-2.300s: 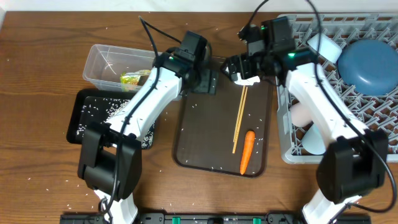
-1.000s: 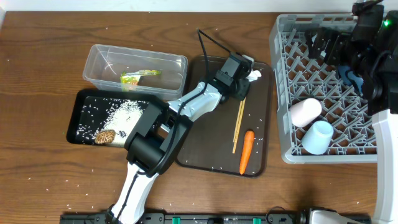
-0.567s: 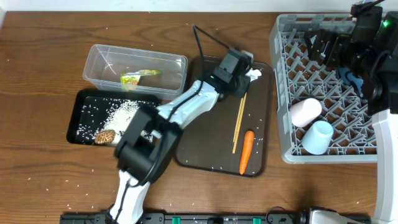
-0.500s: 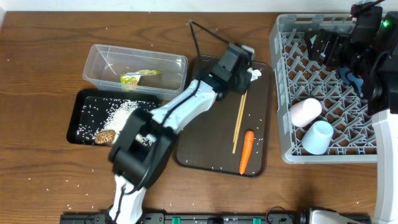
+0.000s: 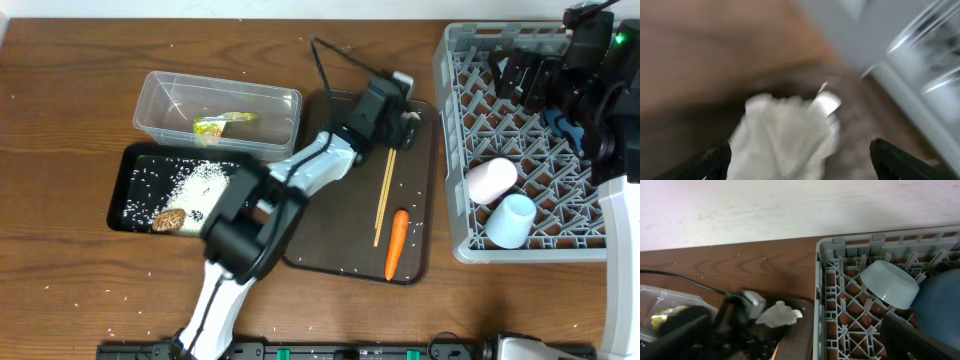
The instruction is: Sort waste into correct bins and load items into the dishwasher rack
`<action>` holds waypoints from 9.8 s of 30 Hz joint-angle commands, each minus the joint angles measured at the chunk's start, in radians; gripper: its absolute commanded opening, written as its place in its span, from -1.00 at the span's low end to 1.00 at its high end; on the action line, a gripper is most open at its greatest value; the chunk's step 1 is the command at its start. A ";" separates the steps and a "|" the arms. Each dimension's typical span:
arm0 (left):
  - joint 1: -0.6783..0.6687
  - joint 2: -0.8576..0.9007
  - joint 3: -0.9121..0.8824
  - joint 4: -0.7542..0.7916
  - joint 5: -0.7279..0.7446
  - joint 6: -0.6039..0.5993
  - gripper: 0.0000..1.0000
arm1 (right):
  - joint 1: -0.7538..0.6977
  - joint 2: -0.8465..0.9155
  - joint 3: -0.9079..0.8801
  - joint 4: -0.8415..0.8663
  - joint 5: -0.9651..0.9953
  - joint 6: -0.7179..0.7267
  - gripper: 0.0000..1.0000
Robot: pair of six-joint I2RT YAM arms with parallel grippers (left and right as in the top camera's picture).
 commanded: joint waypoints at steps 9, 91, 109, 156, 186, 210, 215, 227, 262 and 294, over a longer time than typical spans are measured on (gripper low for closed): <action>0.002 0.113 0.002 0.092 -0.113 0.017 -0.39 | 0.002 0.007 0.003 -0.010 -0.007 -0.023 0.98; -0.243 -0.382 -0.136 -0.785 0.004 -0.314 0.96 | 0.002 0.007 0.003 -0.027 -0.014 -0.030 0.98; -0.218 -0.164 -0.029 -0.846 0.153 -0.252 0.19 | 0.002 0.020 0.003 -0.023 -0.015 -0.029 0.98; -0.299 -0.065 0.144 -1.052 0.034 -0.122 -0.19 | 0.002 0.020 0.003 -0.045 -0.015 -0.056 0.99; -0.109 -0.091 0.381 -1.504 -0.058 -0.006 -0.88 | 0.002 0.020 0.003 -0.064 -0.014 -0.059 0.99; 0.566 -0.193 0.286 -1.543 -0.162 -0.072 -0.88 | 0.002 0.020 0.003 -0.072 -0.011 -0.075 0.98; 0.678 -0.193 0.173 -1.481 -0.161 -0.151 -0.88 | 0.002 0.020 0.003 -0.071 -0.011 -0.075 0.98; 0.688 -0.193 0.046 -1.422 -0.161 -0.154 0.56 | 0.002 0.031 0.003 -0.064 -0.043 -0.073 0.98; 0.678 -0.391 0.078 -1.331 -0.151 -0.206 0.96 | 0.528 0.555 0.003 -0.099 0.232 0.009 0.39; 0.678 -0.391 0.078 -1.284 -0.151 -0.206 0.96 | 0.528 0.658 -0.290 0.035 0.303 0.028 -0.98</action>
